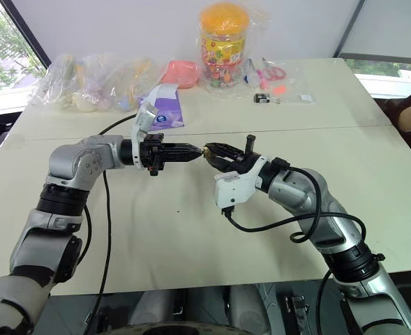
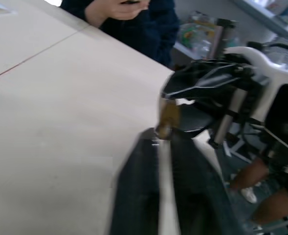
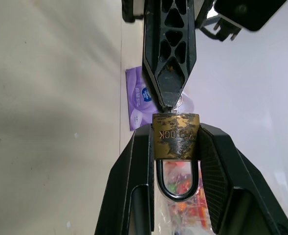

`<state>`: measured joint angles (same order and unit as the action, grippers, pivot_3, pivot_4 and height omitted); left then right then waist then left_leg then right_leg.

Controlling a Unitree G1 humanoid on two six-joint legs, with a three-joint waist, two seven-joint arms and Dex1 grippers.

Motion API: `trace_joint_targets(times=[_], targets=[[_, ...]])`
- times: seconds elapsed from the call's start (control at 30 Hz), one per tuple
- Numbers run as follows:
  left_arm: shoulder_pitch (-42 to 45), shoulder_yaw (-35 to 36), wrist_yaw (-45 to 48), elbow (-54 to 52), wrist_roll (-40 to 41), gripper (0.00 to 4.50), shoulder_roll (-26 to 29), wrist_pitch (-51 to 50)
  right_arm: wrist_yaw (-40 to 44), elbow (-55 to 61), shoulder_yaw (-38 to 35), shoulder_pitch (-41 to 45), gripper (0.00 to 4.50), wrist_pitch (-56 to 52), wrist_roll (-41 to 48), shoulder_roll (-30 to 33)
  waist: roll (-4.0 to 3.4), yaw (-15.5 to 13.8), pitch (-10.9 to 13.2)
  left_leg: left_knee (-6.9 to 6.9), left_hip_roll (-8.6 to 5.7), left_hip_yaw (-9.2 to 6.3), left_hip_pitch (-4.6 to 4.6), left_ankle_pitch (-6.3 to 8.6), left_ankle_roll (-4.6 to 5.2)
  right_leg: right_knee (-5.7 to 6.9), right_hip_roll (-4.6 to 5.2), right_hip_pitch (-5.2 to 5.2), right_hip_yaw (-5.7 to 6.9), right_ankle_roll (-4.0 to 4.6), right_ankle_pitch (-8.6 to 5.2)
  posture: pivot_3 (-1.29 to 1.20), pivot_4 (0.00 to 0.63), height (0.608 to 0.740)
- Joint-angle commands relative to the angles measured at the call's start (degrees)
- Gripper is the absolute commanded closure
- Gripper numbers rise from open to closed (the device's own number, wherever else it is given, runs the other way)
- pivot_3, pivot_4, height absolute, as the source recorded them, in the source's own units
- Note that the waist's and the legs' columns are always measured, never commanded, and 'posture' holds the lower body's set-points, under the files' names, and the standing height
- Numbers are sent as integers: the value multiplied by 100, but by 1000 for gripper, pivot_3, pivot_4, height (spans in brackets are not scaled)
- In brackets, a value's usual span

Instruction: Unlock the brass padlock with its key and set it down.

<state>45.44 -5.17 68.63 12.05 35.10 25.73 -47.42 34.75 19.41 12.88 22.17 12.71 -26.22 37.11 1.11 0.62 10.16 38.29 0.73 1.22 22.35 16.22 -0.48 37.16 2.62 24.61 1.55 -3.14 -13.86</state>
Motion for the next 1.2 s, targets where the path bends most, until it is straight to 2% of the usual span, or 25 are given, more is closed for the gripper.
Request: trace_joint_targets(times=[0.03, 0.3, 0.43, 0.8, 0.93, 1.03, 1.1, 1.17, 1.2], targets=[[72, 85, -3, -153, 6, 4489, 23, 70, -21, 245, -144, 57, 3809, 54, 75, 2, 0, 0, 0, 0, 0, 0, -1, 0, 0, 0, 0, 0, 0, 0, 0, 0, 150, 737], [66, -23, 18, -250, -221, 4489, 24, 527, -12, 248, -147, 42, 3809, 33, 65, 2, 0, -1, 0, 0, 0, 0, 0, 0, 0, 0, 0, -1, 0, 0, 0, 0, 150, 737], [-48, -224, 54, -400, -689, 4489, 52, 1387, 3, 258, -135, 22, 3809, 38, 56, 10, 0, -3, 0, 0, 0, 0, 0, 0, 0, 0, 0, -1, -1, 0, 0, 0, 150, 737], [-157, -452, -185, -166, -2073, 4489, -114, 4460, 31, 223, -92, -20, 3809, 117, 5, 39, 0, -14, 0, 0, -1, 3, -1, 0, 0, -1, 1, -1, -1, 1, 0, 0, 150, 737], [34, -537, -560, 401, -2916, 4489, -150, 6422, 25, 186, -94, -49, 3809, 187, -45, 53, 0, -19, 0, 1, -2, 4, -1, 0, 0, -1, 1, -1, -1, 0, 1, 0, 150, 737], [148, -550, -658, 720, -3090, 4489, -201, 7344, 28, 177, -94, -57, 3809, 205, -62, 49, 0, -20, 0, 0, -2, 5, -1, 0, 0, -1, 1, -1, -1, 0, 1, 0, 150, 737], [173, -504, -696, 804, -2980, 4489, -276, 7313, 31, 188, -96, -66, 3809, 208, -72, 39, -1, -19, 0, 0, -2, 5, -1, 0, 0, -1, 1, -2, 0, 0, 1, 0, 150, 737], [153, -385, -742, 742, -2604, 4489, -380, 6297, 35, 187, -100, -65, 3809, 218, -74, 28, -1, -17, 0, 0, -2, 5, -1, 0, 0, -1, 0, -2, 0, 0, 1, 0, 150, 737], [134, -350, -664, 589, -2255, 4489, -358, 5226, 39, 187, -102, -57, 3809, 211, -71, 16, 0, -13, 0, 0, -2, 5, -1, 0, 0, 0, 0, -2, 0, 0, 1, 0, 150, 737]])
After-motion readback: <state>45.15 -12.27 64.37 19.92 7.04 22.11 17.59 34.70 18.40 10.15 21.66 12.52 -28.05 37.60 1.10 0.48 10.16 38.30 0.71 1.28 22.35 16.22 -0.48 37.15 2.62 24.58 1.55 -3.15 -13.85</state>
